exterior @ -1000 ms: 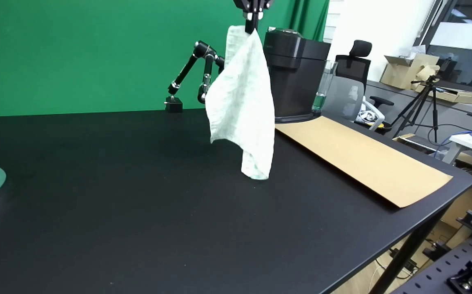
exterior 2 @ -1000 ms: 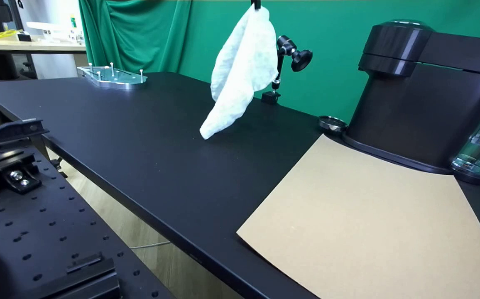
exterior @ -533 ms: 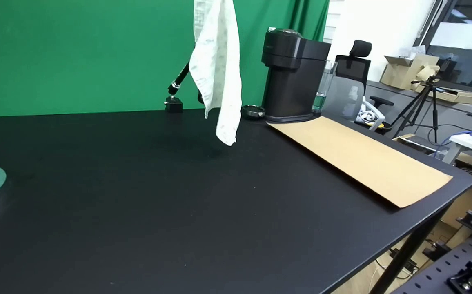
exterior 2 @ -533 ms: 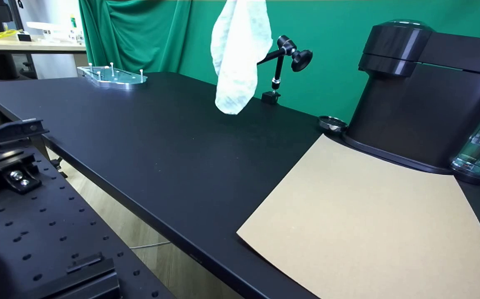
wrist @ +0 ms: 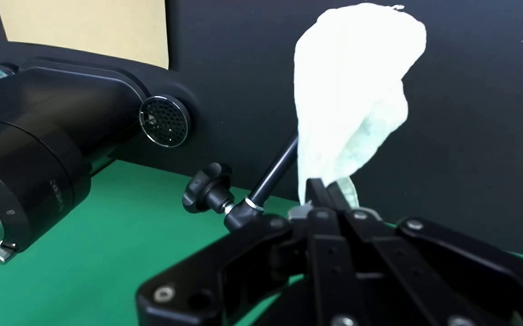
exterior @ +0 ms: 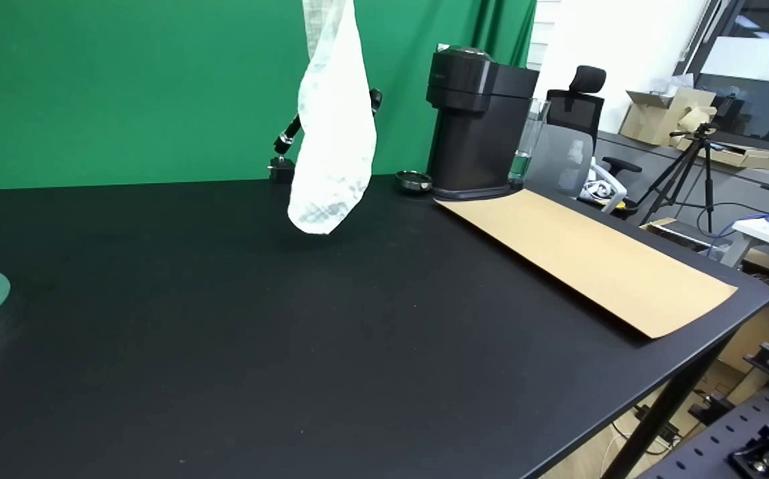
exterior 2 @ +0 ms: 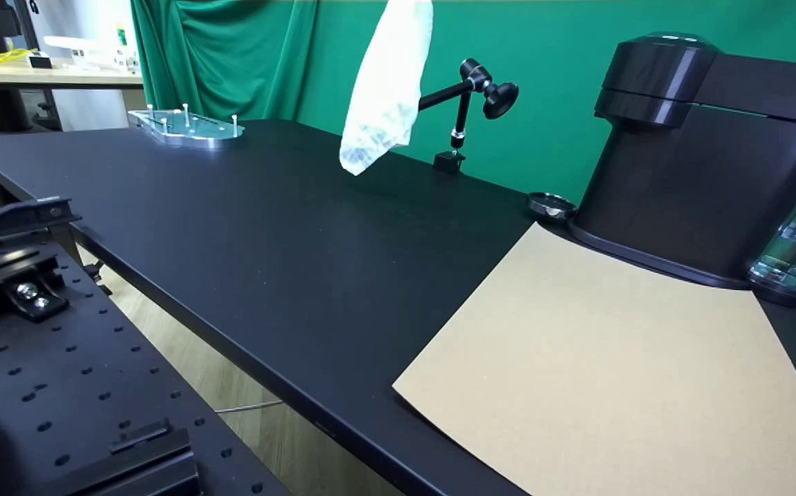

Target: Hang the cloth on the stand

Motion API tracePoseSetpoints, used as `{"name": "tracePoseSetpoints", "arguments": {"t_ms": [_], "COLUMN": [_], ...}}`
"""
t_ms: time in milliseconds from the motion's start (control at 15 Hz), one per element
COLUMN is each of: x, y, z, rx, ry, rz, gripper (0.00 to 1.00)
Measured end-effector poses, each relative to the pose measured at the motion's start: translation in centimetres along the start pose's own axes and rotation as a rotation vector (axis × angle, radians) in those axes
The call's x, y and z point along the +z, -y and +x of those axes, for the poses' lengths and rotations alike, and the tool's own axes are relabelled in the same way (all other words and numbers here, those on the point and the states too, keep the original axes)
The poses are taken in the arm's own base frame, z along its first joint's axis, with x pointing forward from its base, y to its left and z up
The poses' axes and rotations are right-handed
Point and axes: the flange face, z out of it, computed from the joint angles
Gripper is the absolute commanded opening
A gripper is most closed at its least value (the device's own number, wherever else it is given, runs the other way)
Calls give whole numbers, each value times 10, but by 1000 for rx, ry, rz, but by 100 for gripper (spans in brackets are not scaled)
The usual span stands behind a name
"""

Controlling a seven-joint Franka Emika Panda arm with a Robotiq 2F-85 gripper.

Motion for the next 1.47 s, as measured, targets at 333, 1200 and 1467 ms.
{"name": "tracePoseSetpoints", "arguments": {"t_ms": [333, 1200, 1467], "x": [41, 29, 29], "y": [-9, 127, 134], "z": [18, 45, 52], "rx": [30, 78, 116], "ry": [80, 250, 287], "rz": [-8, -12, 29], "gripper": [0, 33, 62]}}
